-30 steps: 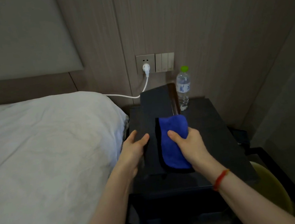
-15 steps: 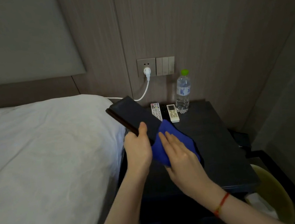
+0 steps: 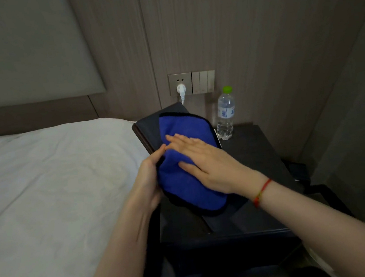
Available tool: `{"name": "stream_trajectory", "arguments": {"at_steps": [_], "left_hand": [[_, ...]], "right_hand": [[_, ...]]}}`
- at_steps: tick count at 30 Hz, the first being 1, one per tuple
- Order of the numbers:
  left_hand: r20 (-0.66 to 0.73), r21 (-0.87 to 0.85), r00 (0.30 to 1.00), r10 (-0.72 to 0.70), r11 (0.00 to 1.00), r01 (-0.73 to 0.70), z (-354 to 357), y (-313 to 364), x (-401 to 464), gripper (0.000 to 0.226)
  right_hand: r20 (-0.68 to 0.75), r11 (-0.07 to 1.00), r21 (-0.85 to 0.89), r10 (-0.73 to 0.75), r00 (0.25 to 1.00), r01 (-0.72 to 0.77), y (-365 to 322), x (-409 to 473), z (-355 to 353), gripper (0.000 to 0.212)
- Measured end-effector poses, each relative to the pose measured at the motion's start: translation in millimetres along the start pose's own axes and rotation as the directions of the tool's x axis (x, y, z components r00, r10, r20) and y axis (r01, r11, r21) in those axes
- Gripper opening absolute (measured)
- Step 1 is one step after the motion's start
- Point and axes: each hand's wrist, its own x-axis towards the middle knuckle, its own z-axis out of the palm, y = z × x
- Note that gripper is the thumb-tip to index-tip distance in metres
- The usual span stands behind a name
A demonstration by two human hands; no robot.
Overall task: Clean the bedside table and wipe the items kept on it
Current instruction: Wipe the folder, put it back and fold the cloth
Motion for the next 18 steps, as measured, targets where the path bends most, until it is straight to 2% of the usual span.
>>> {"name": "stream_trajectory", "arguments": {"at_steps": [4, 9, 13, 15, 18], "left_hand": [[0.007, -0.064, 0.999, -0.031, 0.997, 0.031, -8.8, 6.6, 1.1, 0.028], [-0.017, 0.01, 0.997, -0.069, 0.998, 0.069, -12.5, -0.1, 0.1, 0.028], [-0.024, -0.075, 0.996, -0.088, 0.993, 0.086, -5.5, -8.1, -2.5, 0.026], [-0.073, -0.141, 0.995, -0.064, 0.989, 0.053, -3.2, -9.3, -1.0, 0.027], [-0.176, -0.231, 0.982, -0.062, 0.973, 0.02, -4.6, -9.2, 1.0, 0.026]], "right_hand": [[-0.001, 0.992, -0.118, -0.055, 0.998, 0.055, 10.8, 15.9, -3.1, 0.049], [-0.034, 0.982, 0.069, 0.177, 0.984, -0.174, 27.3, 31.6, -6.1, 0.05], [-0.047, 0.966, -0.048, 0.253, 0.966, -0.255, 19.0, 48.6, 3.2, 0.051], [-0.053, 0.939, 0.019, 0.345, 0.937, -0.344, 17.7, 51.6, 8.5, 0.05], [-0.128, 0.827, 0.179, 0.557, 0.821, -0.533, 21.6, 36.3, 18.2, 0.039]]}}
